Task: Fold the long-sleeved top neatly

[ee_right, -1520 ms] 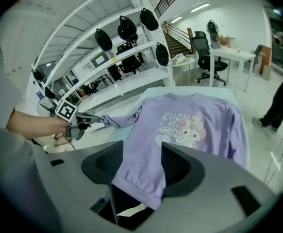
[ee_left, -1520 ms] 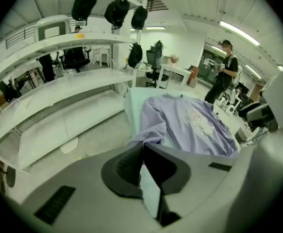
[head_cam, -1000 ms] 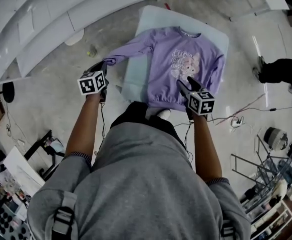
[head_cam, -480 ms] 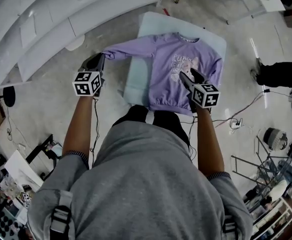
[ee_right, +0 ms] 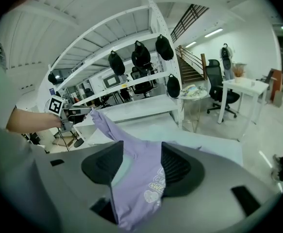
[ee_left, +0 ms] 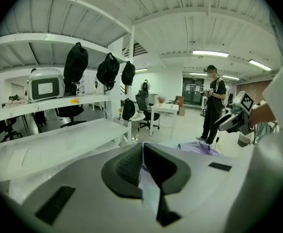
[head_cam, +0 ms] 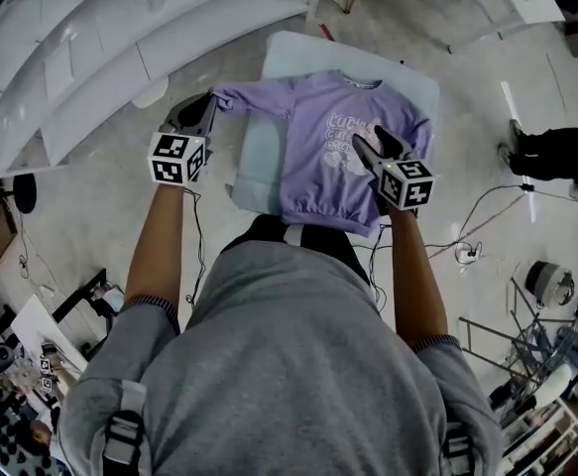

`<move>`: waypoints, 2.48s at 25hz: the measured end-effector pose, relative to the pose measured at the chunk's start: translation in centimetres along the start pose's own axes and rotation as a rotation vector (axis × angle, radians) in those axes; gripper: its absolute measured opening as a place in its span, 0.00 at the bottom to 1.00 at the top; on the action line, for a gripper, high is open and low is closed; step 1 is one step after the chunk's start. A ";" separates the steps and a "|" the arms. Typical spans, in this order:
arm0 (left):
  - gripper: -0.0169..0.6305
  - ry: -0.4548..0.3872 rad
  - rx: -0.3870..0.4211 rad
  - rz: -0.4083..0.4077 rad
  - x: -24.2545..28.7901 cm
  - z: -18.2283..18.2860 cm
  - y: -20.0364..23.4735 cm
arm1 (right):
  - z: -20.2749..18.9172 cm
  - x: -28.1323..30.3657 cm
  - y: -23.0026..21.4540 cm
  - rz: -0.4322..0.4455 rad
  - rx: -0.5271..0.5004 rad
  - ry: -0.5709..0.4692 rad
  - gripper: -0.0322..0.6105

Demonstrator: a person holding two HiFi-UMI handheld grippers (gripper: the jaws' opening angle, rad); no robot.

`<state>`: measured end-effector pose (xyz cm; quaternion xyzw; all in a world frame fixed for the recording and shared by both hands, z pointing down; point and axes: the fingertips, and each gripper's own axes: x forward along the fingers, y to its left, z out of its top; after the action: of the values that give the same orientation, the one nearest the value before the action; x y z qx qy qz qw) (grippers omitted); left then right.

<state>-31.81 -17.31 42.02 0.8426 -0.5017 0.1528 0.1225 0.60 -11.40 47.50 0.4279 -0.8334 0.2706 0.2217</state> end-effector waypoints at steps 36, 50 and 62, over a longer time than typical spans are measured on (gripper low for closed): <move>0.07 0.191 0.341 -0.509 21.6 -0.6 -27.6 | -8.9 -9.2 -14.5 -0.121 0.146 -0.010 0.46; 0.07 0.363 0.371 -0.560 31.1 -9.2 -37.9 | -15.2 -11.8 -20.3 -0.118 0.208 0.055 0.46; 0.35 0.435 0.262 -0.469 34.6 -14.5 -39.2 | -18.0 -12.9 -22.4 -0.135 0.241 0.069 0.47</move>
<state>16.37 -21.79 66.48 0.8913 -0.2328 0.3594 0.1491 28.68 -3.18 59.20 0.4968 -0.7562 0.3677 0.2149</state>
